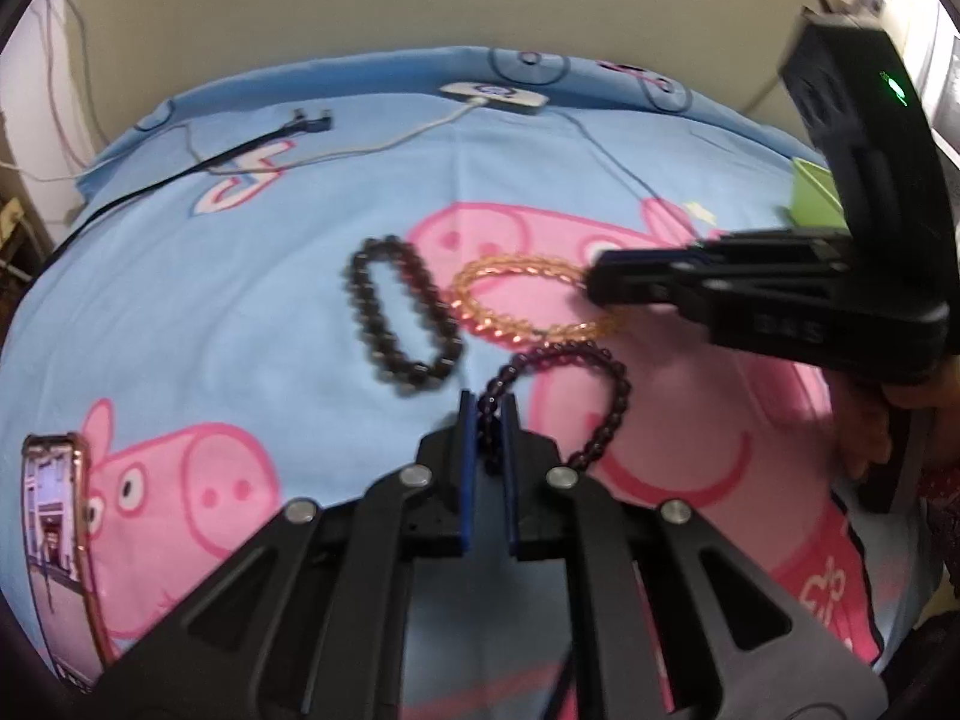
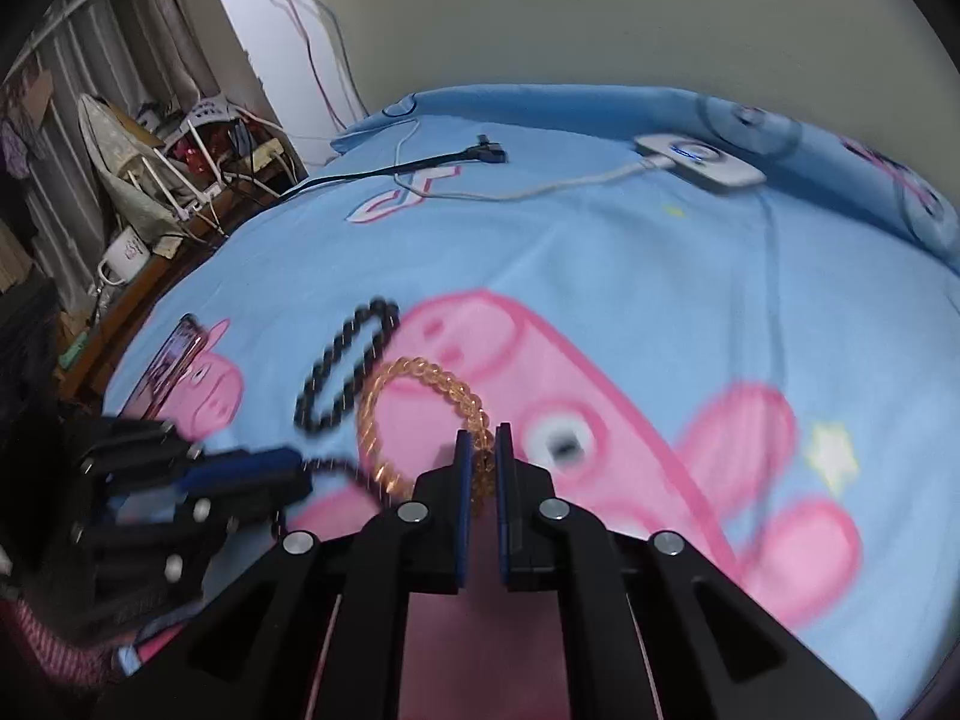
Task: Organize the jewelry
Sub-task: 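Carry the amber bead bracelet into the green basket and open the right gripper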
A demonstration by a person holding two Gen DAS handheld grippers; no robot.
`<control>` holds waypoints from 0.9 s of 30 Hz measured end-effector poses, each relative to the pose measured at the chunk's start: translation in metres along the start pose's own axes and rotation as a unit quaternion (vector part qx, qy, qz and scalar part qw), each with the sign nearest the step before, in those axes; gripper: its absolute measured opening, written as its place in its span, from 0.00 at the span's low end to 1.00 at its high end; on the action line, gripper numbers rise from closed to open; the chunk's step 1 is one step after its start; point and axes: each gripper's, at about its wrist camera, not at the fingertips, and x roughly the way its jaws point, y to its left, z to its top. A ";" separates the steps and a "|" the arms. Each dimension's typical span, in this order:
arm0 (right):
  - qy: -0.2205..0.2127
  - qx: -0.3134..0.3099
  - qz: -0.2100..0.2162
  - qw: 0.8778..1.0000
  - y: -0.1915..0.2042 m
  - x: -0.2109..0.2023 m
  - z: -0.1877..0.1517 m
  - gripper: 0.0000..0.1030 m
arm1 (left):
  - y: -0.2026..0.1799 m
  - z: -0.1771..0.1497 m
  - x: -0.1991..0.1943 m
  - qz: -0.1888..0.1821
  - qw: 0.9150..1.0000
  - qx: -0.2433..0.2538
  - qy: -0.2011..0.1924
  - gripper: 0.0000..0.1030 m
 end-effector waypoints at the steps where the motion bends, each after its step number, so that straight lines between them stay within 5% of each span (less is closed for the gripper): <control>1: -0.003 0.011 0.007 1.000 -0.006 -0.010 -0.010 0.00 | -0.004 -0.001 0.000 -0.013 1.000 0.003 0.003 0.07; 13: -0.087 0.135 0.038 0.986 -0.064 -0.120 -0.100 0.00 | -0.091 0.014 0.006 -0.119 0.990 0.068 0.025 0.07; 27: -0.185 0.194 0.042 0.962 -0.104 -0.213 -0.132 0.00 | -0.200 0.052 -0.002 -0.149 0.973 0.173 0.012 0.10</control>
